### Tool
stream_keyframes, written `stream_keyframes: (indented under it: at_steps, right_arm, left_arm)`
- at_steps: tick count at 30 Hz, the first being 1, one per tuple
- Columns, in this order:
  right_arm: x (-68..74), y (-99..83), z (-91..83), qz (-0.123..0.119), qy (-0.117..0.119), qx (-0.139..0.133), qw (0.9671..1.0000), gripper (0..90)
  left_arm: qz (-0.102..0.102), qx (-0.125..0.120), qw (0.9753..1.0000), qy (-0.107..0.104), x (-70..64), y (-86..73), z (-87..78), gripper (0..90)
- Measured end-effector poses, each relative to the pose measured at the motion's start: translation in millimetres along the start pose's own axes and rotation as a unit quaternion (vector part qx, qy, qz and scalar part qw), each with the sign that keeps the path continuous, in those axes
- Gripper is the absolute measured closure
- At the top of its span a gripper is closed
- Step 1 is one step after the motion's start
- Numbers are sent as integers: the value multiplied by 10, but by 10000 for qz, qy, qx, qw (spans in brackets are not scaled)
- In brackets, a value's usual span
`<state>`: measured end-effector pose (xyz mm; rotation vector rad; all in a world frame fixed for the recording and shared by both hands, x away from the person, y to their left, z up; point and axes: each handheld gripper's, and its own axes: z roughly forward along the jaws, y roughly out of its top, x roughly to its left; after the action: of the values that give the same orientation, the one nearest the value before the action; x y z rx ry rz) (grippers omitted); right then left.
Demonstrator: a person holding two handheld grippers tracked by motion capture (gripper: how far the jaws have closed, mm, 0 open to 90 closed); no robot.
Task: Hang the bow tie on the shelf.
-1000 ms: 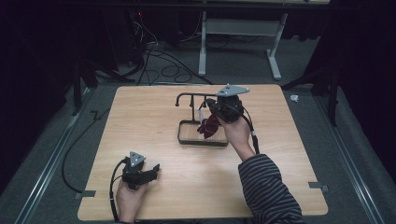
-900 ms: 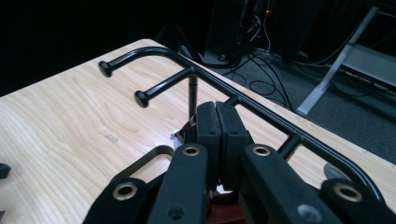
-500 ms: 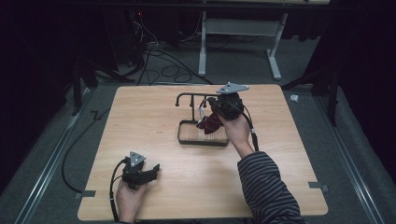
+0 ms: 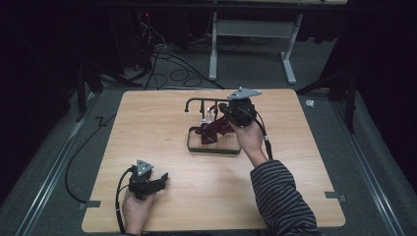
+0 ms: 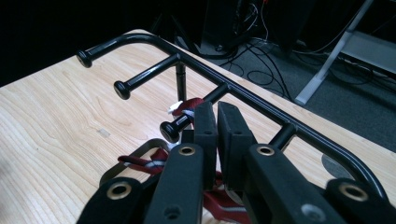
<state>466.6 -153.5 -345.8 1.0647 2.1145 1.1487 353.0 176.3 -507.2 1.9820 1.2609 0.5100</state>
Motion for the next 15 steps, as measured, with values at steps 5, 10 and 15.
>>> stream_keyframes:
  at_steps: [5,10,15]
  right_arm:
    - [0,4,-58,-30,14,-37,10000,864]
    - [-13,3,-136,-32,18,-66,10000,847]
    - [-51,-30,-230,-32,15,-170,9998,826]
  left_arm:
    - [2,2,10000,-2,0,0,0,303]
    - [1,2,10000,-2,-1,0,0,303]
    - [-1,1,10000,-3,-2,0,0,303]
